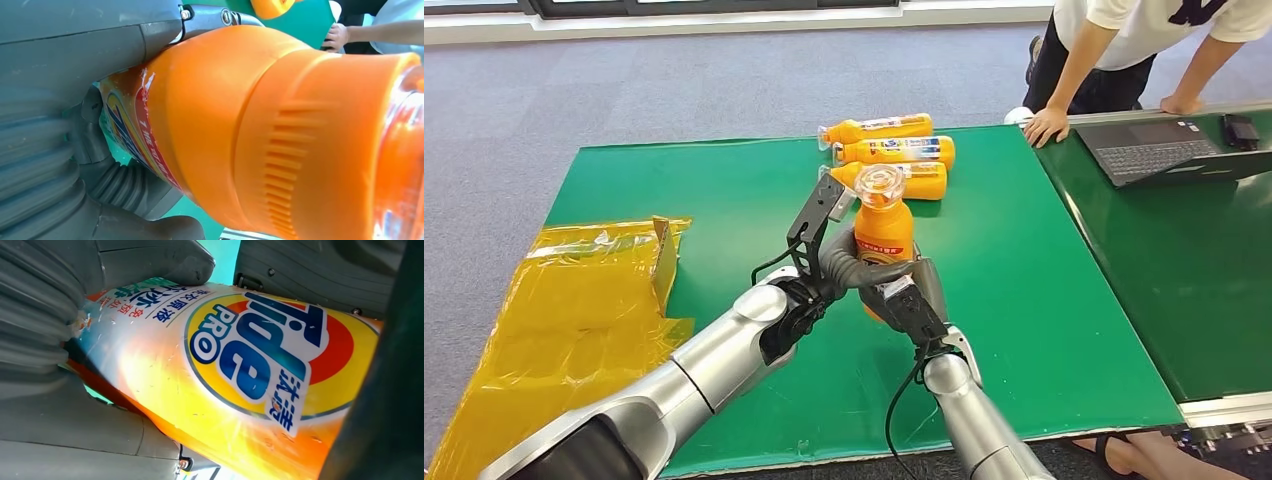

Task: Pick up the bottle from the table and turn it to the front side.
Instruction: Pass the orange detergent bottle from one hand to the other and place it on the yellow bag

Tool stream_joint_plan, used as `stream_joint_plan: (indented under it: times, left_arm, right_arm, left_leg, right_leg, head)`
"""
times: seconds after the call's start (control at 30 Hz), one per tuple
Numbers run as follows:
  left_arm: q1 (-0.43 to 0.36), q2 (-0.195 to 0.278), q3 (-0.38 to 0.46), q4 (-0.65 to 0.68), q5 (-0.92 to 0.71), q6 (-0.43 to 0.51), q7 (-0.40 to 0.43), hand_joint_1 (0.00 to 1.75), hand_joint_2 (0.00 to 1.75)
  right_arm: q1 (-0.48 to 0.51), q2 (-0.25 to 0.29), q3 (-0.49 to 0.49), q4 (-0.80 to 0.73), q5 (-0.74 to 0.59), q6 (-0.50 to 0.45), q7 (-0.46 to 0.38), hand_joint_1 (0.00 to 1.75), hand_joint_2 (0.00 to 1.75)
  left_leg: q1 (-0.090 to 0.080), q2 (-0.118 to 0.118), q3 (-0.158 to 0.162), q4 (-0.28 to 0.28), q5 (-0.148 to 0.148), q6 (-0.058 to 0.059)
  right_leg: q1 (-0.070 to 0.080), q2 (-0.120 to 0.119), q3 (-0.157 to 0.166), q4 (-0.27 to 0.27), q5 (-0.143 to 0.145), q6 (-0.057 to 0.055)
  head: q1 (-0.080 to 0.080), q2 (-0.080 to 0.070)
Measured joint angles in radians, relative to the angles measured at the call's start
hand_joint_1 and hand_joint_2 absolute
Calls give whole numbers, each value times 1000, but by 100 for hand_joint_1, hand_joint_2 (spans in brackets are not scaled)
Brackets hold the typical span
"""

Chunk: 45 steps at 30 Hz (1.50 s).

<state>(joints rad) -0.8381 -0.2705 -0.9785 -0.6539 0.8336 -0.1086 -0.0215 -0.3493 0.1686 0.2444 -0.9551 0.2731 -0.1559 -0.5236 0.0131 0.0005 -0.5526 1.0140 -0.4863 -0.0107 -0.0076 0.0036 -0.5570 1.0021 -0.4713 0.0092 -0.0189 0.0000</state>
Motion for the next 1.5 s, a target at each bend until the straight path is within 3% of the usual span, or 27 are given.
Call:
stream_joint_plan:
  times: [0.37, 0.53, 0.77, 1.2, 1.23, 1.33, 1.37, 1.47, 1.5]
  left_arm:
    - [-3, 0, -2, 12, 8, 40, -29, 0, 175]
    - [-12, 0, 8, 18, -150, 96, -76, 0, 175]
    - [-23, -7, 49, 45, -302, 81, -64, 0, 175]
    - [-22, -14, 45, 35, -202, 62, -6, 1, 175]
    - [-22, -14, 41, 34, -186, 62, -5, 14, 175]
    - [-22, -13, 25, 34, -147, 62, -2, 101, 175]
    - [-22, -13, 19, 34, -139, 62, -2, 119, 175]
    - [-22, -12, 3, 34, -130, 62, -6, 119, 175]
    - [-23, -11, -2, 34, -130, 62, -8, 133, 175]
  right_arm:
    - [-31, 9, 9, 41, -25, 13, -2, 175, 175]
    - [-60, 10, 23, 53, -40, 13, 15, 175, 175]
    - [-68, 15, 25, 58, -47, 10, 23, 175, 175]
    - [-47, 15, 24, 58, -48, 10, 25, 175, 175]
    - [-45, 15, 24, 58, -47, 10, 26, 175, 175]
    - [-38, 15, 24, 58, -46, 10, 28, 175, 175]
    - [-36, 15, 24, 57, -46, 10, 30, 175, 175]
    - [-32, 14, 24, 56, -46, 11, 35, 175, 175]
    - [-31, 14, 24, 55, -46, 11, 36, 175, 175]
  left_leg:
    - [0, 0, -1, 0, 0, 0]
    - [0, 0, -1, 0, 1, 0]
    - [0, 0, -1, 0, 1, 0]
    - [-1, 0, -2, 0, 1, 0]
    - [-1, 0, -2, 0, 1, 0]
    - [-1, 0, -2, 0, 1, 0]
    - [-1, 0, -2, 0, 1, 0]
    - [-1, 0, -2, 0, 1, 0]
    - [-1, 0, -2, 0, 1, 0]
  right_leg:
    - [0, 0, 0, 0, 0, 0]
    - [0, 0, -1, 0, 0, 0]
    - [0, 0, -1, 1, 0, 0]
    - [-1, 1, -3, 1, 0, 0]
    - [-1, 1, -3, 1, 0, 0]
    - [-1, 1, -3, 1, 0, 0]
    - [-1, 1, -3, 1, 0, 0]
    - [-1, 1, -4, 1, 0, 0]
    - [-1, 1, -4, 1, 0, 0]
  head:
    - [0, 0]
    - [0, 0]
    - [0, 0]
    - [0, 0]
    - [0, 0]
    - [0, 0]
    - [0, 0]
    - [0, 0]
    - [0, 0]
